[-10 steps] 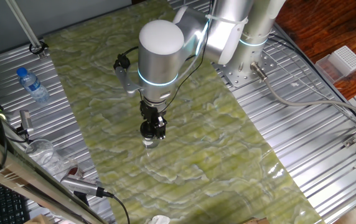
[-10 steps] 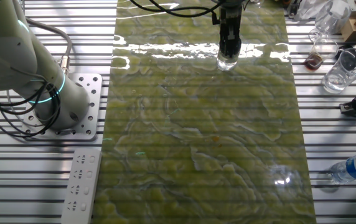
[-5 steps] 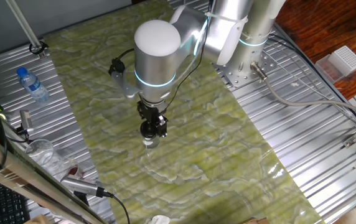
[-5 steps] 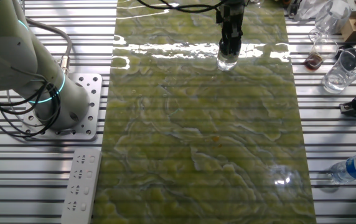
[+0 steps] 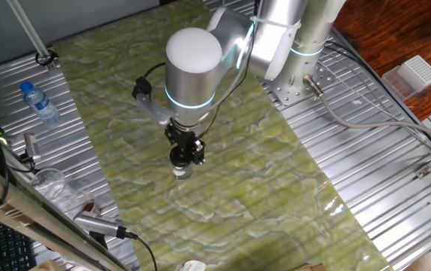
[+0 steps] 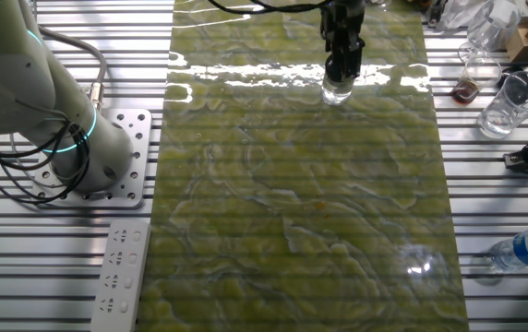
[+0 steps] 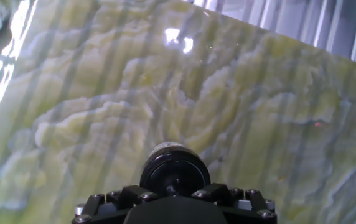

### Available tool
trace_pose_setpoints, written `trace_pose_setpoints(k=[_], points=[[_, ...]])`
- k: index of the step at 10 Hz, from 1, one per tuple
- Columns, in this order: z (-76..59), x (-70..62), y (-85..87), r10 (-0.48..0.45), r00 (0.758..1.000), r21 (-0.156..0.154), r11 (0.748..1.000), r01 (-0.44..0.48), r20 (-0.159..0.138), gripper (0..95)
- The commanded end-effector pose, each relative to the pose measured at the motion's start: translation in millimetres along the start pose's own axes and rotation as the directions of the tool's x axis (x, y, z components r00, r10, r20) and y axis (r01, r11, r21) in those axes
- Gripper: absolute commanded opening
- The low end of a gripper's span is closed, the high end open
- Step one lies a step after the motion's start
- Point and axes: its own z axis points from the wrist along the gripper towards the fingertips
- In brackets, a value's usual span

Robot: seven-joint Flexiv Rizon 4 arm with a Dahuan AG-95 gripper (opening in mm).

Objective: Screw the lid onto the jar

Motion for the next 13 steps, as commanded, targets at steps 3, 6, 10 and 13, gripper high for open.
trace_pose_setpoints(k=[3, 6, 10, 13], points=[[1.0, 0.6, 0.8, -0.136, 0.990, 0.020, 0.990, 0.137, -0.034, 76.0], [-1.0, -4.8, -1.8, -0.114, 0.993, 0.016, 0.993, 0.114, -0.042, 57.0], [-3.1, -10.8, -4.1, -0.115, 0.991, 0.003, 0.993, 0.115, -0.063, 57.0], [-3.0, -10.8, -4.1, -0.099, 0.993, -0.015, 0.995, 0.098, -0.070, 57.0]])
